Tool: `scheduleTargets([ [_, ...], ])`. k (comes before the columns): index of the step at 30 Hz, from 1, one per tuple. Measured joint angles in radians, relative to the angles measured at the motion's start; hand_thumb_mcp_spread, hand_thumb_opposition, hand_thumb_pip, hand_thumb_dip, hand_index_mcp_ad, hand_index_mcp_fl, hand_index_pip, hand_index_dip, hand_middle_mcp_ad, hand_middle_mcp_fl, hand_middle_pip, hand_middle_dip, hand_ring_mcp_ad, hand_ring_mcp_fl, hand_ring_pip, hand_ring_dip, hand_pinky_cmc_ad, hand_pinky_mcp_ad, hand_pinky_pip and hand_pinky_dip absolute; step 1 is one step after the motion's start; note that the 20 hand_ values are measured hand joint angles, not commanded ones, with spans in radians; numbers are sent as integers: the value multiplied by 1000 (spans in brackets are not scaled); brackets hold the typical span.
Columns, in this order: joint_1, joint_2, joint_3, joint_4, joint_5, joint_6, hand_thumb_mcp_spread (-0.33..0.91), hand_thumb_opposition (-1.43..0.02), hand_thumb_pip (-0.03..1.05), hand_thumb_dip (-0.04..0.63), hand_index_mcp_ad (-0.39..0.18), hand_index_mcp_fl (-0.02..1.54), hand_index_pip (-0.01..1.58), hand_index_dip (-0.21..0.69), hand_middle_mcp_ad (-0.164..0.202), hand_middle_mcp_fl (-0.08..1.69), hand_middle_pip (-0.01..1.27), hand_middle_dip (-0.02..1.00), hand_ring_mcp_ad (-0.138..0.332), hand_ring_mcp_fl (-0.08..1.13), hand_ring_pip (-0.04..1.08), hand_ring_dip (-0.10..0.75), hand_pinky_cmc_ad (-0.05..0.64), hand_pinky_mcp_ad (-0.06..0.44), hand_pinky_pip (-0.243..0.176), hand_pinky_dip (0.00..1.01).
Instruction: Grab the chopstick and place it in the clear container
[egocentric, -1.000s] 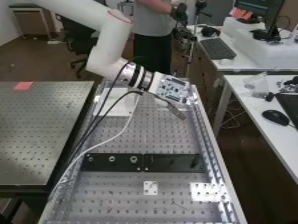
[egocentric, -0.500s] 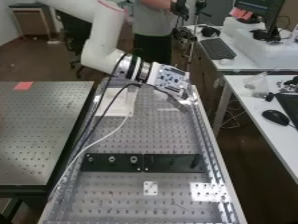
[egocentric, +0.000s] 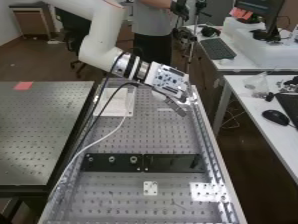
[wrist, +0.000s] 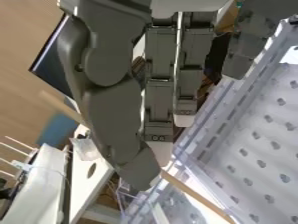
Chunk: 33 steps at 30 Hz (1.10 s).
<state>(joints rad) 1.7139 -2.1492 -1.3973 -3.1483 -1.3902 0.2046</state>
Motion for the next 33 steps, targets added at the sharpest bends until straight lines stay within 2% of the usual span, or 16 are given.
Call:
scheduleTargets([
  [8,0,-10,24,-33,26,18,819,-1096,417,288,-239,1196,485,419,24,1286,262,700,24,663,122,620,367,328,35,168],
  [18,19,-14,23,-12,10,29,819,-1096,417,290,-239,1204,485,419,24,1286,262,698,24,651,120,609,367,328,35,168],
  [33,29,-63,72,-122,34,2,813,-1096,417,290,-239,1204,485,419,26,1286,262,698,24,649,120,609,367,328,35,168],
])
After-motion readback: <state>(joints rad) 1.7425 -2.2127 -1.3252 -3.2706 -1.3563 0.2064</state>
